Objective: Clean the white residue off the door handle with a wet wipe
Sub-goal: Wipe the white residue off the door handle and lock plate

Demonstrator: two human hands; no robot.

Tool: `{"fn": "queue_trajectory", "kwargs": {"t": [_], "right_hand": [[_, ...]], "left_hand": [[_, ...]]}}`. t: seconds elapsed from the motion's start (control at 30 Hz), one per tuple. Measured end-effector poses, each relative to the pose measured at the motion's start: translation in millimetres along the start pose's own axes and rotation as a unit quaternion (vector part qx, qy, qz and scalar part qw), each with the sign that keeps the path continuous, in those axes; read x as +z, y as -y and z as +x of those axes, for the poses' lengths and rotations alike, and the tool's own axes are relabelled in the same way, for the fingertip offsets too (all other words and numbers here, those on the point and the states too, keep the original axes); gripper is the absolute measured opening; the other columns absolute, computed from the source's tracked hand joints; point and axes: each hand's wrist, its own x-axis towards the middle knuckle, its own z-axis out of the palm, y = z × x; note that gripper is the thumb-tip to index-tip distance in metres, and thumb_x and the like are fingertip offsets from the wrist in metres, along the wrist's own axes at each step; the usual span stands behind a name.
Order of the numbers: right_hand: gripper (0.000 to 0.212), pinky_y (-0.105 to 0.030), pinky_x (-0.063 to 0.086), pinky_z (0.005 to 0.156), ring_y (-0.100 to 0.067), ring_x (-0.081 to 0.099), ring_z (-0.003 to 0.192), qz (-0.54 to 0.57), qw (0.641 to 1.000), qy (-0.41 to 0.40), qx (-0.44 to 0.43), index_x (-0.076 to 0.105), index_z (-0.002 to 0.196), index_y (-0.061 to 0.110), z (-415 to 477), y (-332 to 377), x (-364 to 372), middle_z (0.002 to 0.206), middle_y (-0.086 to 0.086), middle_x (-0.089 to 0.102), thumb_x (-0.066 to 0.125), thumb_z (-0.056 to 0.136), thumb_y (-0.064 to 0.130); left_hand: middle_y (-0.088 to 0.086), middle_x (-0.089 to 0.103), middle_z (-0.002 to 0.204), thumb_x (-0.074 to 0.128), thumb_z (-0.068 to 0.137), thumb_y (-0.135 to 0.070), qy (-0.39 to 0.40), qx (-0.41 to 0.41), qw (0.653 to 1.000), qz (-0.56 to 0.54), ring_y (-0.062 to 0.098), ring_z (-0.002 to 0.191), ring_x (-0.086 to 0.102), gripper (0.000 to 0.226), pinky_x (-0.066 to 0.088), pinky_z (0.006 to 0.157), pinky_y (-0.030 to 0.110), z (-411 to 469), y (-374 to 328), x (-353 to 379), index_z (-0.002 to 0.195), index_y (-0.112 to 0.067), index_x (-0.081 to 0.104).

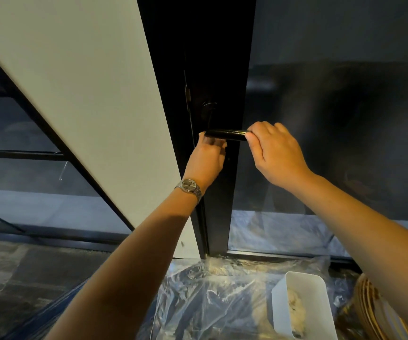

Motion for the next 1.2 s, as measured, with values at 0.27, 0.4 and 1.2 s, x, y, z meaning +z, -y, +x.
{"fn": "queue_trajectory", "kwargs": {"t": [0.27,0.4,1.2], "right_hand": [[0.032,-0.026,0.032,0.066,-0.011,0.039,0.084,-0.001,1.0,0.017,0.017,0.053,0.107,0.014,-0.3,4.0,-0.2,0.099,-0.002,0.057,0.028,0.099,0.032],[0.031,-0.027,0.035,0.067,-0.013,0.041,0.086,0.001,1.0,0.015,0.021,0.053,0.108,0.013,0.4,5.3,-1.6,0.1,-0.003,0.058,0.029,0.099,0.031],[0.032,-0.024,0.033,0.066,-0.01,0.038,0.085,0.006,1.0,0.007,0.016,0.054,0.107,0.014,-0.3,4.0,-0.5,0.1,-0.001,0.058,0.03,0.098,0.032]], "left_hand": [[0.004,0.07,0.097,0.069,0.076,-0.019,0.071,0.178,0.965,0.18,0.019,0.099,0.063,0.012,0.051,0.087,0.028,0.0,3.9,2.4,0.084,-0.012,0.073],[0.004,0.067,0.115,0.061,0.082,-0.026,0.102,0.204,0.925,0.303,0.022,0.118,0.054,0.027,0.04,0.104,0.034,-10.6,6.7,18.8,0.104,-0.013,0.069],[0.018,0.049,0.13,0.051,0.09,-0.012,-0.062,-0.042,0.996,-0.048,0.027,0.117,0.05,0.034,0.043,0.097,0.032,-18.2,-10.8,22.4,0.123,-0.002,0.051]]}}
